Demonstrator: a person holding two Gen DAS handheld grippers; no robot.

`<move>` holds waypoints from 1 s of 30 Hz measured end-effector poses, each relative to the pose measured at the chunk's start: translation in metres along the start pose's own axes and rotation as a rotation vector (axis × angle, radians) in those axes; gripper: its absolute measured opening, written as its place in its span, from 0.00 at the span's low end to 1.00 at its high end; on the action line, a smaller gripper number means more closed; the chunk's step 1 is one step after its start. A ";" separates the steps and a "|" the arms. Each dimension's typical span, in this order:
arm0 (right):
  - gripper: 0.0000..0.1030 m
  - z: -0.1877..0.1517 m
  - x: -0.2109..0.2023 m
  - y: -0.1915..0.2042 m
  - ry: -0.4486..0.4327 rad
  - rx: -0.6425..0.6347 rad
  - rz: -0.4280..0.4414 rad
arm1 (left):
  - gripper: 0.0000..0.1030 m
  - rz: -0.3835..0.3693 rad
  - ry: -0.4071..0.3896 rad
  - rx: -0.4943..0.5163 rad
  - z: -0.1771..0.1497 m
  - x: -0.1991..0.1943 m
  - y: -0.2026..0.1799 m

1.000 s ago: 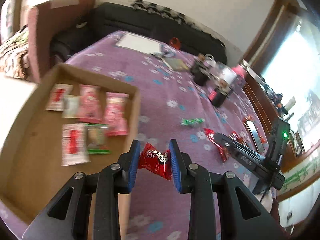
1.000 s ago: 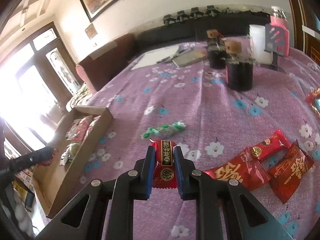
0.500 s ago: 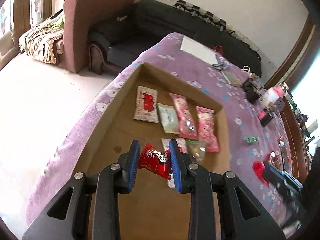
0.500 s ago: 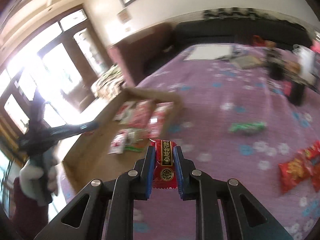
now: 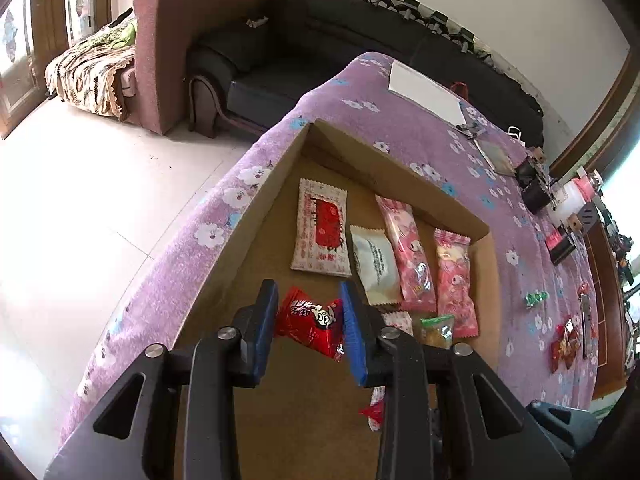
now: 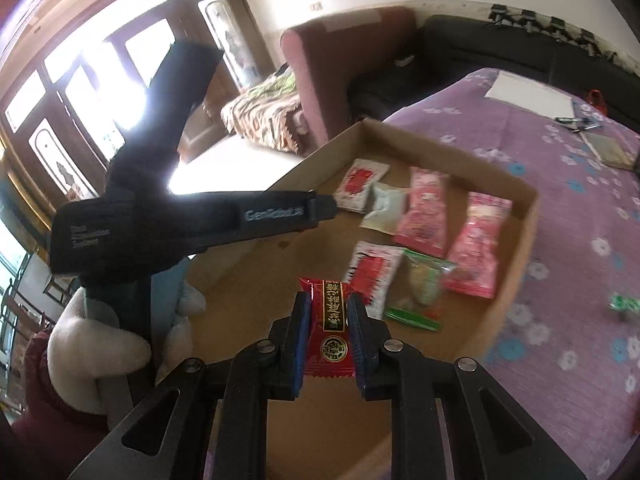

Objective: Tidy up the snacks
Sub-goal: 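Carry the red candy and red bar into the tray and release both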

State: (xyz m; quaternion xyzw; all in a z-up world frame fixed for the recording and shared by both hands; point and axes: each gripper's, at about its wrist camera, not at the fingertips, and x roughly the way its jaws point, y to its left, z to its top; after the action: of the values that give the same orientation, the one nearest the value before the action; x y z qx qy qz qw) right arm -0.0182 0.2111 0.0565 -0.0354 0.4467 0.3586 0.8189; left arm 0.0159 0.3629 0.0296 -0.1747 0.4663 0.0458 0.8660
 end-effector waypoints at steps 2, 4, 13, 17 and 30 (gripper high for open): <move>0.18 0.003 0.007 0.002 0.014 -0.001 0.002 | 0.32 -0.001 0.008 -0.005 0.001 0.001 0.001; 0.18 0.005 0.015 0.004 0.027 -0.007 0.000 | 0.38 -0.013 0.011 -0.017 0.000 0.000 0.005; 0.23 0.007 0.016 0.006 0.021 -0.013 0.020 | 0.44 -0.055 -0.018 -0.063 -0.001 -0.019 0.014; 0.28 0.005 -0.011 0.001 -0.033 0.000 0.011 | 0.44 -0.075 -0.055 -0.073 -0.006 -0.042 0.009; 0.35 -0.059 -0.101 -0.058 -0.168 0.161 -0.076 | 0.61 -0.216 -0.110 -0.045 -0.061 -0.099 -0.053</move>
State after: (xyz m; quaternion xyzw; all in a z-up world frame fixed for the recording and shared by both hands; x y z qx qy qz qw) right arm -0.0587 0.0894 0.0825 0.0439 0.4021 0.2917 0.8668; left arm -0.0749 0.3000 0.0940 -0.2404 0.3952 -0.0279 0.8861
